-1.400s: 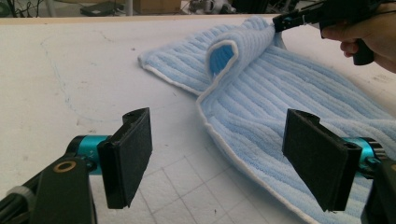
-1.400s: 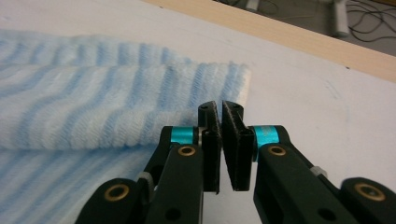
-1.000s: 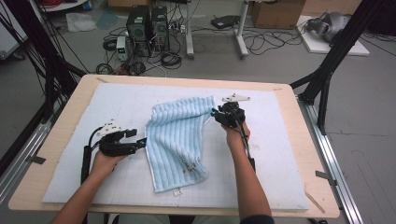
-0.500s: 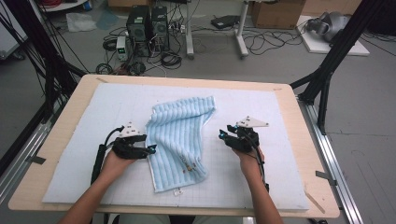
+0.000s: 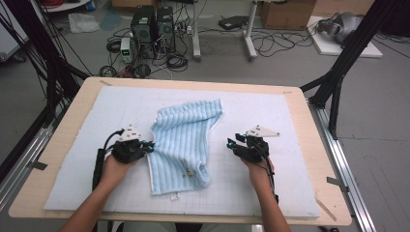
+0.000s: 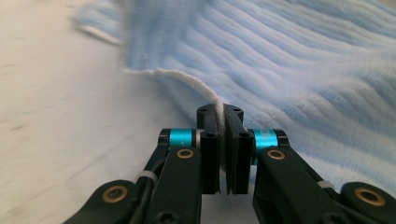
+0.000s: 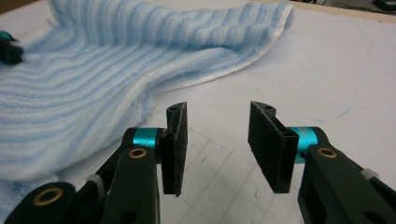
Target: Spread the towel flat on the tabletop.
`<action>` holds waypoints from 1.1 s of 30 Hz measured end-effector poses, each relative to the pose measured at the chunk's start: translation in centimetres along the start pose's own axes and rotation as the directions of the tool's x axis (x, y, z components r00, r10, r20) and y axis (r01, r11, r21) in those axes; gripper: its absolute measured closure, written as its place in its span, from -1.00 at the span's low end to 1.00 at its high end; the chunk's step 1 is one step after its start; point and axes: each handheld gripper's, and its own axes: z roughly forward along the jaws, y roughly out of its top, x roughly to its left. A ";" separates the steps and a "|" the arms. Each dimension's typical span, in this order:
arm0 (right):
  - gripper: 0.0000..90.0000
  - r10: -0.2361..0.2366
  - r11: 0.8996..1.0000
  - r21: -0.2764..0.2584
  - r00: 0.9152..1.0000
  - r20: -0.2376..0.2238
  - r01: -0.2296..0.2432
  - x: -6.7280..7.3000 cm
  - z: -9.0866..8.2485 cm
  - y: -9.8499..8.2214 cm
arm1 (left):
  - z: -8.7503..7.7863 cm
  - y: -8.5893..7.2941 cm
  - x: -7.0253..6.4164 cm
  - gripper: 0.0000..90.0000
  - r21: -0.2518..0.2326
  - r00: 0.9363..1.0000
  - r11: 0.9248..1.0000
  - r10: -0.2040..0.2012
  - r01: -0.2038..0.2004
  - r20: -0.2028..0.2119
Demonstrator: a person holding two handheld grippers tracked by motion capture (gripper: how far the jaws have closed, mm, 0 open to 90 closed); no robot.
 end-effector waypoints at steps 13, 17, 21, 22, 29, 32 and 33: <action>0.27 0.002 0.999 0.032 0.999 -0.049 0.000 2.4 3.6 1.0 | -0.7 -0.8 2.0 0.87 -0.014 0.996 0.998 -0.067 0.066 -0.052; 0.25 0.033 0.998 0.050 0.998 -0.051 -0.031 2.7 5.2 1.6 | -0.7 -0.8 2.1 0.87 -0.019 0.996 0.997 -0.075 0.074 -0.048; 0.21 0.017 0.994 0.110 0.998 -0.064 -0.009 3.6 8.3 2.5 | -0.8 -0.9 2.3 0.87 -0.029 0.995 0.996 -0.091 0.090 -0.033; 0.21 0.014 0.992 0.124 0.998 -0.063 -0.006 3.7 8.8 2.6 | -0.8 -0.9 2.3 0.87 -0.028 0.995 0.996 -0.090 0.089 -0.030; 0.79 -0.134 0.971 0.188 0.988 -0.072 0.145 5.1 10.7 3.2 | -0.8 -0.9 2.3 0.87 -0.032 0.996 0.996 -0.089 0.089 -0.020; 0.96 -0.188 0.959 0.201 0.979 -0.083 0.201 5.6 10.8 3.4 | -1.0 -0.8 2.4 0.87 -0.043 0.996 0.995 -0.092 0.092 -0.014; 0.97 -0.195 0.956 0.206 0.977 -0.088 0.209 5.5 10.8 3.5 | -1.0 -0.9 2.4 0.88 -0.044 0.996 0.995 -0.092 0.092 -0.011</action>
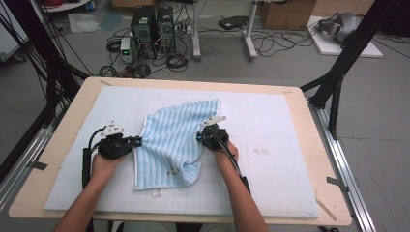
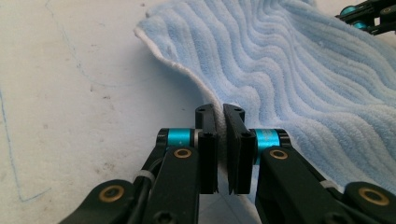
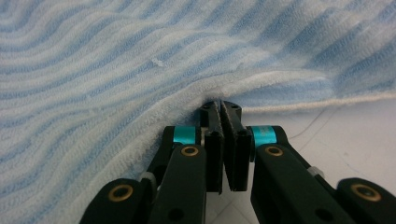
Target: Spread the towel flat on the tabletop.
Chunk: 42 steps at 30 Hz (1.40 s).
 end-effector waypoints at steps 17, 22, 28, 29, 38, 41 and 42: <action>0.95 0.081 0.993 -0.098 0.979 0.188 -0.063 -4.2 0.5 3.8 | 0.4 -0.1 0.4 0.89 -0.020 1.000 1.000 -0.004 0.004 -0.026; 0.45 0.135 0.985 -0.128 0.984 0.115 -0.120 -4.2 0.1 3.3 | 0.2 -0.2 0.7 0.86 -0.016 0.999 1.000 -0.021 0.020 -0.027; 0.14 0.118 0.984 -0.148 0.988 0.103 -0.102 -4.0 -2.6 1.8 | 0.1 -0.2 0.9 0.63 -0.022 0.998 0.999 -0.043 0.042 -0.051; 0.13 0.122 0.982 -0.156 0.989 0.083 -0.108 -4.0 -3.0 1.4 | 0.1 -0.2 0.9 0.53 -0.026 0.997 0.998 -0.053 0.051 -0.063; 0.20 0.051 0.992 -0.109 0.996 -0.078 -0.060 -0.4 -5.5 -2.9 | -0.1 -0.2 1.0 0.16 -0.040 0.994 0.997 -0.074 0.071 -0.074; 0.24 0.009 0.995 -0.094 0.994 -0.112 -0.020 1.0 -5.9 -3.5 | 0.0 -0.1 0.9 0.15 -0.035 0.996 0.997 -0.065 0.063 -0.069; 0.27 -0.006 0.996 -0.091 0.993 -0.118 -0.005 1.4 -5.9 -3.6 | 0.0 -0.1 0.8 0.15 -0.037 0.996 0.998 -0.061 0.058 -0.069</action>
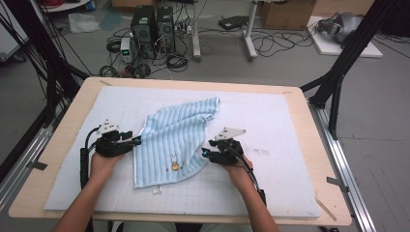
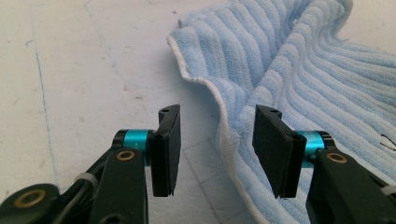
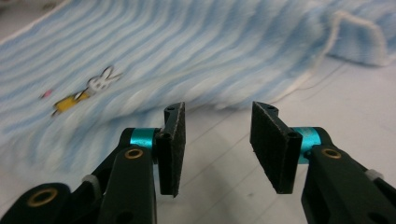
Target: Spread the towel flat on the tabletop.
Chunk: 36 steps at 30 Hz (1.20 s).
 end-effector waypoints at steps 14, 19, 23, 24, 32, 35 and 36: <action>0.91 -0.016 0.993 0.113 0.998 -0.067 0.024 0.9 0.1 -1.1 | 0.0 0.0 -0.1 0.14 -0.001 1.000 1.000 0.005 -0.005 0.020; 0.91 -0.006 0.990 0.144 1.000 -0.016 0.008 0.5 -2.7 -2.7 | 0.1 0.0 -0.2 0.13 0.007 1.000 1.000 0.008 -0.009 0.022; 0.91 0.020 0.989 0.144 1.000 -0.014 -0.018 0.5 -5.1 -4.4 | 0.2 -0.1 -0.4 0.12 0.010 1.000 1.000 0.015 -0.015 0.020; 0.91 0.021 0.990 0.143 1.000 -0.020 -0.018 0.6 -5.6 -4.8 | 0.2 0.0 -0.4 0.12 0.013 1.000 1.000 0.015 -0.016 0.024; 0.71 0.046 0.987 0.157 0.991 -0.128 -0.026 1.6 -7.7 -6.0 | 0.4 -0.1 -0.7 0.09 0.015 0.999 1.000 0.019 -0.020 0.030; 0.39 0.096 0.995 0.050 0.989 -0.112 -0.091 0.8 -8.4 -5.6 | 0.4 -0.2 -0.7 0.06 0.014 0.999 1.000 0.018 -0.019 0.027; 0.29 0.109 0.994 0.014 0.990 -0.095 -0.108 0.4 -8.5 -5.4 | 0.4 -0.2 -0.8 0.04 0.016 0.999 1.000 0.017 -0.018 0.028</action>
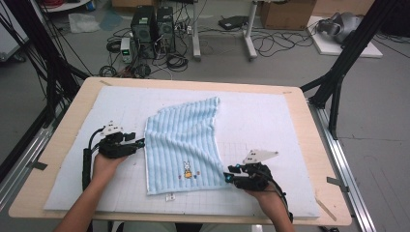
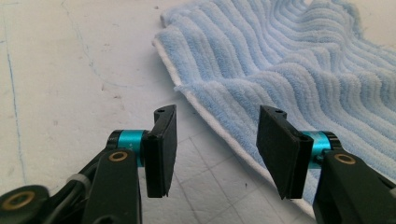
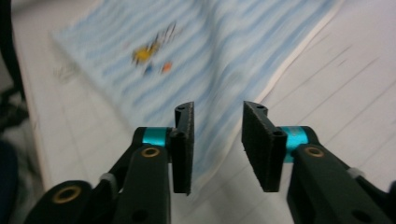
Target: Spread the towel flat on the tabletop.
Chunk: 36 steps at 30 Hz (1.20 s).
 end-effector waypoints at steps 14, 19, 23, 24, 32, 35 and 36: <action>0.10 0.110 0.993 -0.068 0.970 0.218 -0.098 -4.8 7.9 5.2 | 0.3 -0.1 -0.2 0.02 0.009 1.000 1.000 0.007 -0.007 0.015; 0.34 0.144 0.990 -0.038 0.960 0.240 -0.139 -5.4 9.5 5.8 | 0.3 -0.1 -0.2 0.02 0.009 1.000 1.000 0.007 -0.008 0.015; 0.99 0.058 0.997 0.028 0.958 0.280 -0.068 -5.8 9.8 5.9 | 0.3 -0.1 -0.2 0.02 0.011 1.000 1.000 0.011 -0.011 0.016; 0.99 0.047 0.998 0.034 0.956 0.291 -0.060 -5.7 9.8 5.9 | 0.3 -0.1 -0.2 0.02 0.011 1.000 1.000 0.011 -0.011 0.017; 0.51 0.140 0.990 -0.064 0.956 0.259 -0.128 -6.7 9.1 5.8 | 0.5 -0.1 -0.3 0.02 0.010 1.000 1.000 0.013 -0.013 0.018; 0.38 0.095 0.995 -0.037 0.966 0.242 -0.089 -6.2 9.9 6.0 | 0.5 -0.2 -0.3 0.02 0.011 1.000 1.000 0.010 -0.010 0.018; 0.23 0.052 0.998 0.019 0.958 0.282 -0.060 -5.8 10.7 6.4 | 0.5 -0.1 -0.3 0.02 0.009 1.000 1.000 0.012 -0.012 0.018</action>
